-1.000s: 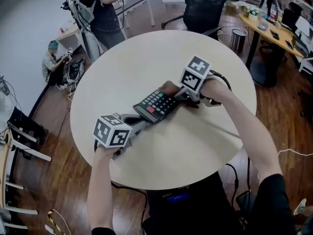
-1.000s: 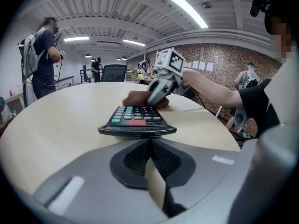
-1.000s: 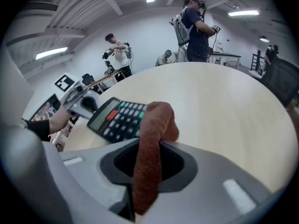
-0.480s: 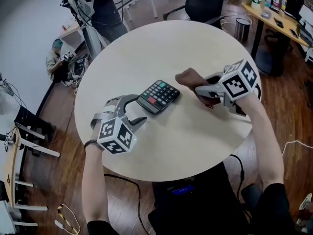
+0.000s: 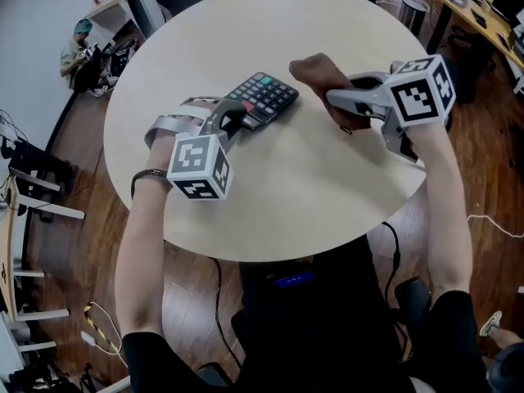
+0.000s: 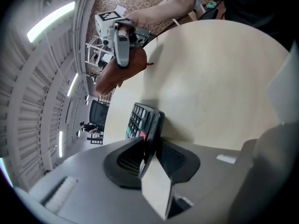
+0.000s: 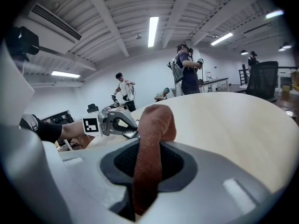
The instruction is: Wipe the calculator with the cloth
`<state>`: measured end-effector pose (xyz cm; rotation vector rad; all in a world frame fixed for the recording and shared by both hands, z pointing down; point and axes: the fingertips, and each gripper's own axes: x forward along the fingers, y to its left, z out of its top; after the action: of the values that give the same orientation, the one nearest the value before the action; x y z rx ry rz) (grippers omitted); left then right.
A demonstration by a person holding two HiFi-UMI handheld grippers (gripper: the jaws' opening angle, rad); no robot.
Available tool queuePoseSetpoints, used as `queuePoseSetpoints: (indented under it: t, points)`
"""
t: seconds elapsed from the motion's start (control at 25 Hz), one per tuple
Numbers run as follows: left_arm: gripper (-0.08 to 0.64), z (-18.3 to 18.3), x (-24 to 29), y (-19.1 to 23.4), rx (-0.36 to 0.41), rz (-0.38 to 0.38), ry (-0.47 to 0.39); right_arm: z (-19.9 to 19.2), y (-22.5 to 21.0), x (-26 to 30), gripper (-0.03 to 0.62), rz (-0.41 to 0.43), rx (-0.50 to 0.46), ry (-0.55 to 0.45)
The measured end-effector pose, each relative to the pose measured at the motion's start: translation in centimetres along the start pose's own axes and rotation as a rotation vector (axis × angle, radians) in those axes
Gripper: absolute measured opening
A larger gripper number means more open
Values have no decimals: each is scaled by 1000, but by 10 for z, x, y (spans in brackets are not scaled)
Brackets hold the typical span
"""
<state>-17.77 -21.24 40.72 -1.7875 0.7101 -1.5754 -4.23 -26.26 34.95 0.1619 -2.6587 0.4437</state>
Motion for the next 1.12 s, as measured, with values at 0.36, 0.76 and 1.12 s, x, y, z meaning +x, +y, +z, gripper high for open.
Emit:
queuePoseSetpoints:
  t: [0.36, 0.76, 1.12]
  points:
    - [64, -8, -57, 71, -990, 20, -421, 40, 12, -15, 86, -16, 56, -285]
    - [58, -13, -100, 71, -1674, -169, -1013, 85, 83, 26, 86, 31, 24, -492]
    - [55, 5, -101, 72, -1838, -250, -1322, 83, 86, 45, 86, 3, -36, -450]
